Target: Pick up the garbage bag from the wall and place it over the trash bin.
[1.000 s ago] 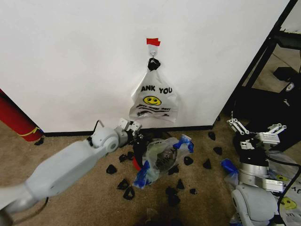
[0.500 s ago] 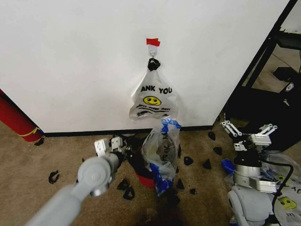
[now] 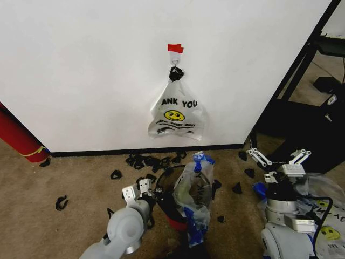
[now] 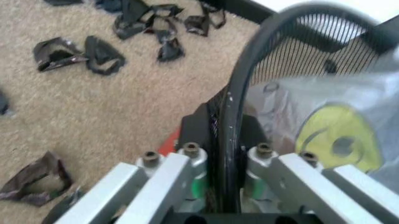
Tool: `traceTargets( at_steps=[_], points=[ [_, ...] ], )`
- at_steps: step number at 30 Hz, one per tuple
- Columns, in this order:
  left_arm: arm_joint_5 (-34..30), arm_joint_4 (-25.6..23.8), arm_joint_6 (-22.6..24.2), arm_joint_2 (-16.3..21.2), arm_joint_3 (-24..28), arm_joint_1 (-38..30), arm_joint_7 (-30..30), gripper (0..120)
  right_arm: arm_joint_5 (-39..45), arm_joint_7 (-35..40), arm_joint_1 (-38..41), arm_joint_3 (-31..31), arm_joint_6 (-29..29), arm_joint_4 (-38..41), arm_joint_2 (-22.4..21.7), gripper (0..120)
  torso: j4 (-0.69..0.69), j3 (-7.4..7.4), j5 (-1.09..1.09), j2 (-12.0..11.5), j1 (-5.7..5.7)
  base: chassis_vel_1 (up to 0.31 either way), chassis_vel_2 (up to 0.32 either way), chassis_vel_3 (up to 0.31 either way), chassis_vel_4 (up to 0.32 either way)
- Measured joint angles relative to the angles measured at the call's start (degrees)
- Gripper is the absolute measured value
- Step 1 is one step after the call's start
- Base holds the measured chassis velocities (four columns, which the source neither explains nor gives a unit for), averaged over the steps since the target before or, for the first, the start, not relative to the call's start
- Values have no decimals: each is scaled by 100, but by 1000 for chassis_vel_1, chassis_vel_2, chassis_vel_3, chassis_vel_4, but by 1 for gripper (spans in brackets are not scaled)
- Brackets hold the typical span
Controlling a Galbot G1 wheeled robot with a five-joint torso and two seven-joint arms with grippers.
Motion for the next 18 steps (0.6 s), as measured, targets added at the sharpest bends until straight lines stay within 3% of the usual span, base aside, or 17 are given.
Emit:
traceTargets(
  at_steps=[4, 6, 10, 13, 14, 15, 18],
  points=[
    [287, 0, -123, -4, 23, 21, 285, 27, 21, -62, 44, -27, -1, -65, -43, 100, 0, 0, 0, -1, 0, 0, 0, 0, 0],
    [357, -20, -142, 21, 34, 18, 333, 30, 23, -72, 56, -36, -1, -79, -48, 100, 0, 0, -1, -1, 0, 0, 0, 0, 0],
    [685, -216, -244, 267, 44, -28, 590, 45, 29, -96, 111, -85, -1, -149, -52, 100, 0, 0, -1, -1, 1, 0, 0, 0, 0],
    [1430, -374, -790, 704, -38, -106, 1209, 60, 46, -110, 125, -92, 59, -274, -55, 100, 0, 1, -1, -1, 1, 0, 0, 0, 0],
    [1430, -374, -790, 704, -38, -106, 1209, 60, 46, -110, 125, -92, 59, -274, -55, 100, 0, 1, -1, -1, 1, 0, 0, 0, 0],
    [1722, -445, -1052, 916, -62, -138, 1582, 65, 68, -120, 126, -86, 103, -359, -74, 100, 0, 1, -1, -1, 1, 0, 0, 0, 0],
    [2043, -668, -1272, 1286, -70, -202, 2363, 76, 321, -260, 104, -80, 149, -536, -187, 100, 1, 1, -1, -1, 1, 0, 0, 0, 0]
  ],
)
